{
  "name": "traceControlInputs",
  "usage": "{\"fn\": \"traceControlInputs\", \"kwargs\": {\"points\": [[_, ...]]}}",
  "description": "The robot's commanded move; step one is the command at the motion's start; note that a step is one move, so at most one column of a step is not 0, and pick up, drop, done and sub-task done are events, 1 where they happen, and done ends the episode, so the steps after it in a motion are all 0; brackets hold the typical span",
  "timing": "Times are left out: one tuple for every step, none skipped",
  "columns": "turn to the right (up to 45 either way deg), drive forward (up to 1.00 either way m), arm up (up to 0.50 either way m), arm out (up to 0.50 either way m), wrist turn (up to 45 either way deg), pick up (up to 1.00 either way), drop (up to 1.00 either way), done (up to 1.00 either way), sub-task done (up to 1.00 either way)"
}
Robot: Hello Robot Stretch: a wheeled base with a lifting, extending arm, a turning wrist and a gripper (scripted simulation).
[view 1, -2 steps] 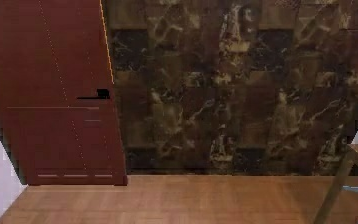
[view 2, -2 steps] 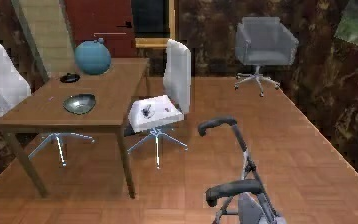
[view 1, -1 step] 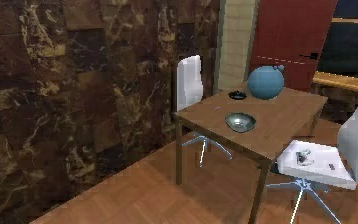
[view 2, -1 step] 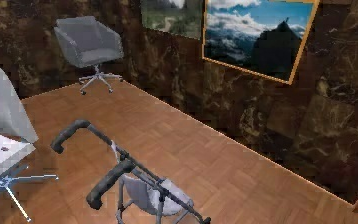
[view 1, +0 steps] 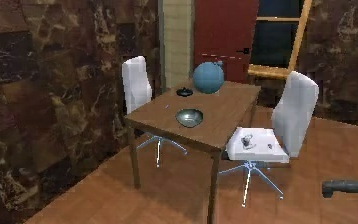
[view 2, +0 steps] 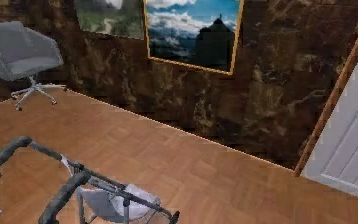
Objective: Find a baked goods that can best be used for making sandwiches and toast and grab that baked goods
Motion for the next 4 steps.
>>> {"fn": "traceControlInputs", "kwargs": {"points": [[0.0, 0.80, 0.00, 0.00, 0.0, 0.00, 0.00, 0.00, 0.00], [-45.0, 0.00, 0.00, 0.00, 0.0, 0.00, 0.00, 0.00, 0.00], [-45.0, 0.00, 0.00, 0.00, 0.0, 0.00, 0.00, 0.00, 0.00], [-39.0, 0.00, 0.00, 0.00, 0.0, 0.00, 0.00, 0.00, 0.00]]}}
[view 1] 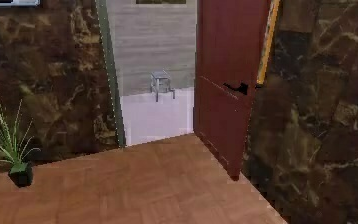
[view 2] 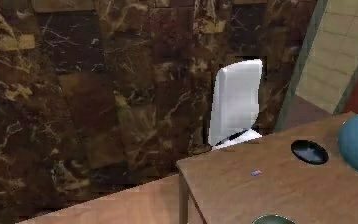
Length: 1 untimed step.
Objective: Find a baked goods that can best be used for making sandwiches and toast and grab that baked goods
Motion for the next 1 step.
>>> {"fn": "traceControlInputs", "kwargs": {"points": [[0.0, 1.00, 0.00, 0.00, 0.0, 0.00, 0.00, 0.00, 0.00]]}}
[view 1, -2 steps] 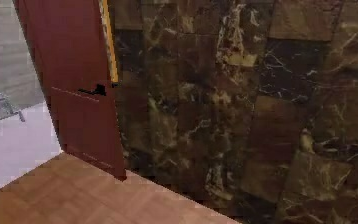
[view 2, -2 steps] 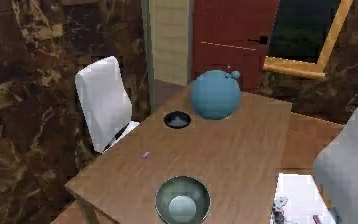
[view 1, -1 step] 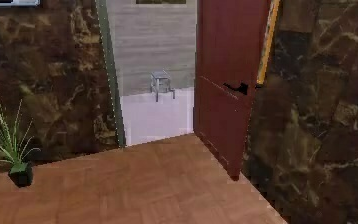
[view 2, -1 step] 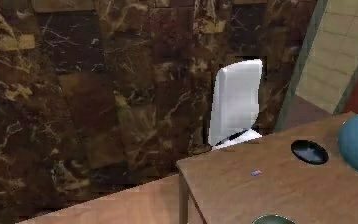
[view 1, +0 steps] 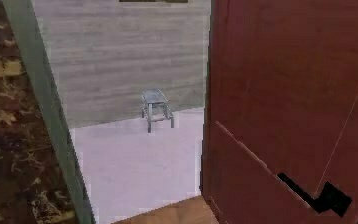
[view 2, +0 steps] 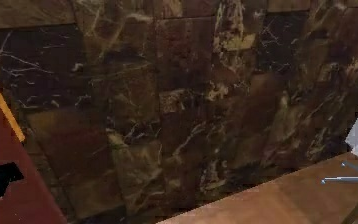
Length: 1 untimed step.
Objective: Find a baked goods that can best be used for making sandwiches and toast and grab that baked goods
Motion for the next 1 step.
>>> {"fn": "traceControlInputs", "kwargs": {"points": [[0.0, 1.00, 0.00, 0.00, 0.0, 0.00, 0.00, 0.00, 0.00]]}}
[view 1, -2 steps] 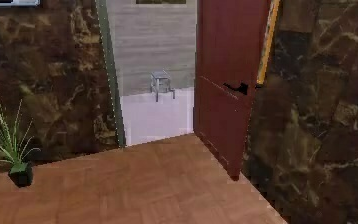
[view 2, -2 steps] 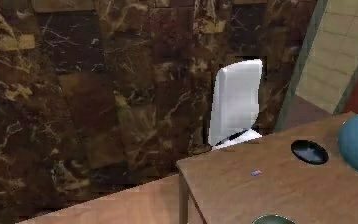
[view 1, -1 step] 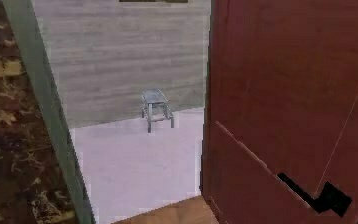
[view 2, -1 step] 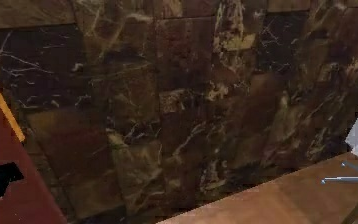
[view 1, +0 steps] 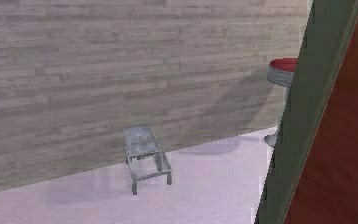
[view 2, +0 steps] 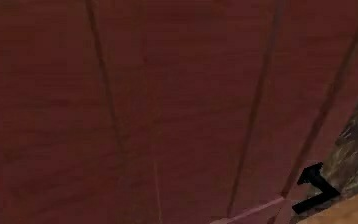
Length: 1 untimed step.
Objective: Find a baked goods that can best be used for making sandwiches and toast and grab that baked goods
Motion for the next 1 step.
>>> {"fn": "traceControlInputs", "kwargs": {"points": [[-12.0, 0.00, 0.00, 0.00, 0.0, 0.00, 0.00, 0.00, 0.00]]}}
